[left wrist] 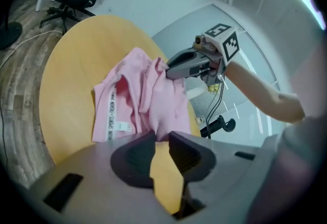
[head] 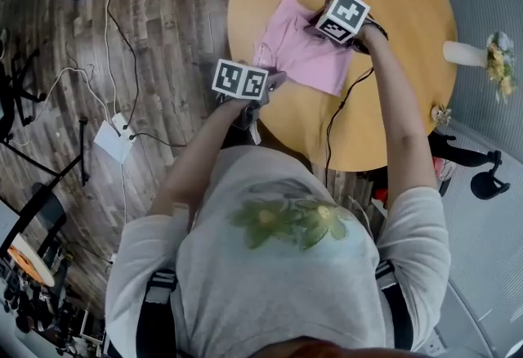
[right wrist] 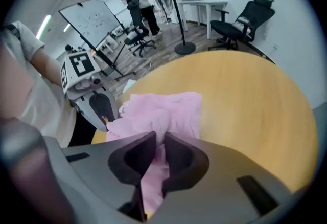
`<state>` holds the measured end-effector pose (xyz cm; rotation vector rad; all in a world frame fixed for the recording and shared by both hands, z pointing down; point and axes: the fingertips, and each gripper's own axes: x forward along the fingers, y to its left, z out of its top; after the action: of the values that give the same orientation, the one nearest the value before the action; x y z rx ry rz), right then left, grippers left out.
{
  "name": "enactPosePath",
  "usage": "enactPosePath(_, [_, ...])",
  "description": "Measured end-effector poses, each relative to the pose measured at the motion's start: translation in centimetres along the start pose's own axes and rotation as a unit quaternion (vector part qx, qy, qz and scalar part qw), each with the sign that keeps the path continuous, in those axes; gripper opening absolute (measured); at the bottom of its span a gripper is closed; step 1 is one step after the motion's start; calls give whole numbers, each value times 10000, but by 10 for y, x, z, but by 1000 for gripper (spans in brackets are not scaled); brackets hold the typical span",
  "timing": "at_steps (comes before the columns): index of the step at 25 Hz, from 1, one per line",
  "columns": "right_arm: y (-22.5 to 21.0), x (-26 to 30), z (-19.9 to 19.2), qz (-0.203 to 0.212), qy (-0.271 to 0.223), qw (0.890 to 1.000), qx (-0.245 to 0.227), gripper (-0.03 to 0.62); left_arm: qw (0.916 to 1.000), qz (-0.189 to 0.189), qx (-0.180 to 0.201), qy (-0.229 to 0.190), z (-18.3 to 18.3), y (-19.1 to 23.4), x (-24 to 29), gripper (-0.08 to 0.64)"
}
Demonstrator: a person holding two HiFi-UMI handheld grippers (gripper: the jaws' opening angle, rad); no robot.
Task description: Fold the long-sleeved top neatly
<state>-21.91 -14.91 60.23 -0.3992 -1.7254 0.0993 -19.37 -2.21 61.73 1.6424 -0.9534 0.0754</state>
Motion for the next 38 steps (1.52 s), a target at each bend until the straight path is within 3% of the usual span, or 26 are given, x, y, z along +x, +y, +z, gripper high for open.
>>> enactPosePath(4, [14, -46, 24, 20, -935, 9954, -183, 60, 9981, -199, 518, -280, 13, -26, -20, 66])
enactPosePath(7, [20, -77, 44, -182, -1378, 9896, -361, 60, 9944, -468, 574, -759, 32, -48, -53, 66])
enactPosePath(10, [21, -82, 61, -191, -1737, 9839, -368, 60, 9931, -240, 518, -1021, 40, -43, -74, 66])
enactPosePath(13, [13, -43, 75, -254, -1484, 9881, -307, 65, 9975, 304, 188, -607, 25, -2, -71, 66])
enactPosePath(17, [-14, 27, 66, -718, -708, 9948, 111, 163, 9973, 731, -71, -65, 2, 39, -48, 86])
enactPosePath(19, [-21, 28, 65, -873, -926, 9912, 362, 188, 9964, 853, 2, -27, -1, 43, -45, 111])
enactPosePath(21, [-29, 0, 72, -1078, -1694, 9768, 743, 193, 9964, 844, 45, -111, 3, 41, -52, 124])
enactPosePath(24, [-45, -66, 65, -1672, -2816, 9352, 1350, 192, 9955, 883, 152, -294, 19, 40, -68, 129])
enactPosePath(26, [-44, -95, 40, -1998, -3126, 9132, 1685, 193, 9933, 1041, 324, -388, 33, 42, -77, 129])
enactPosePath(29, [-23, -104, -14, -2190, -3263, 8918, 2242, 192, 9894, 1183, 781, -320, 63, 40, -80, 129])
enactPosePath(32, [7, -83, -65, -2272, -3139, 8778, 2818, 192, 9849, 1231, 1211, -141, 91, 38, -73, 129])
enactPosePath(38, [59, -38, -111, -2289, -2994, 8454, 3785, 192, 9816, 1180, 1491, 173, 129, 44, -41, 129])
